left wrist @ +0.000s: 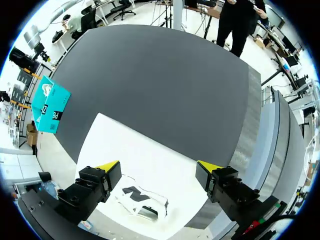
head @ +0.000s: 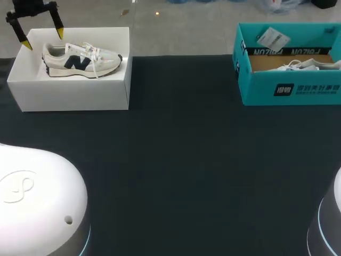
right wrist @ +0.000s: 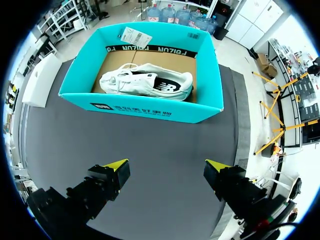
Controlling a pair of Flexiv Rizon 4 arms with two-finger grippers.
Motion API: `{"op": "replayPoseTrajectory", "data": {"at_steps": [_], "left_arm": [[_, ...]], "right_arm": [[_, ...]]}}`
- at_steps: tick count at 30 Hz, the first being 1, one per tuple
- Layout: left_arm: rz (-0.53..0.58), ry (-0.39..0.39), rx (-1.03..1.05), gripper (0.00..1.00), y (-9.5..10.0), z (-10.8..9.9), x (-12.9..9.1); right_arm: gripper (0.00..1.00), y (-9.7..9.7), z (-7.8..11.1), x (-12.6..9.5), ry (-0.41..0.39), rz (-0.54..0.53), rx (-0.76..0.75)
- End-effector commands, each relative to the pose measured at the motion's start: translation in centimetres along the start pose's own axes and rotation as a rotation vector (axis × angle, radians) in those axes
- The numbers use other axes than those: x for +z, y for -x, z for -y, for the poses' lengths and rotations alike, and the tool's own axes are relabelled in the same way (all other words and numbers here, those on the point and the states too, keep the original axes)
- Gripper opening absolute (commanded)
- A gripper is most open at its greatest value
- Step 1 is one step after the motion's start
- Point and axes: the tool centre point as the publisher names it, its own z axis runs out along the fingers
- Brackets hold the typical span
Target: Take the shoe out of the shoebox, open the shoe tongue, remove and reinsert the insole, then place the shoe into the shoebox
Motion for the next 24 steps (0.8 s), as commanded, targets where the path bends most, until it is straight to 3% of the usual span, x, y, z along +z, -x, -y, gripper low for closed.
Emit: {"op": "replayPoseTrajectory", "data": {"at_steps": [1,4,9,12,17,24], "left_arm": [[0.067,0.015,-0.032,1.0,-0.6,0.5,0.4],[0.016,0.128,-0.047,1.0,-1.0,-0.8,1.3],[-0.077,0.21,-0.057,1.0,-1.6,-4.6,1.2],[-0.076,0.224,-0.032,1.0,-1.9,-7.1,0.8],[-0.13,0.158,0.054,1.0,-2.1,-10.5,1.0],[-0.104,0.122,0.117,1.0,-0.8,-12.4,0.6]], "right_arm": [[1.0,0.0,0.0,0.0,0.0,0.001,0.0],[1.0,0.0,0.0,0.0,0.0,0.001,0.0],[1.0,0.0,0.0,0.0,0.0,0.001,0.0],[1.0,0.0,0.0,0.0,0.0,0.001,0.0],[1.0,0.0,0.0,0.0,0.0,0.001,0.0],[1.0,0.0,0.0,0.0,0.0,0.001,0.0]]}}
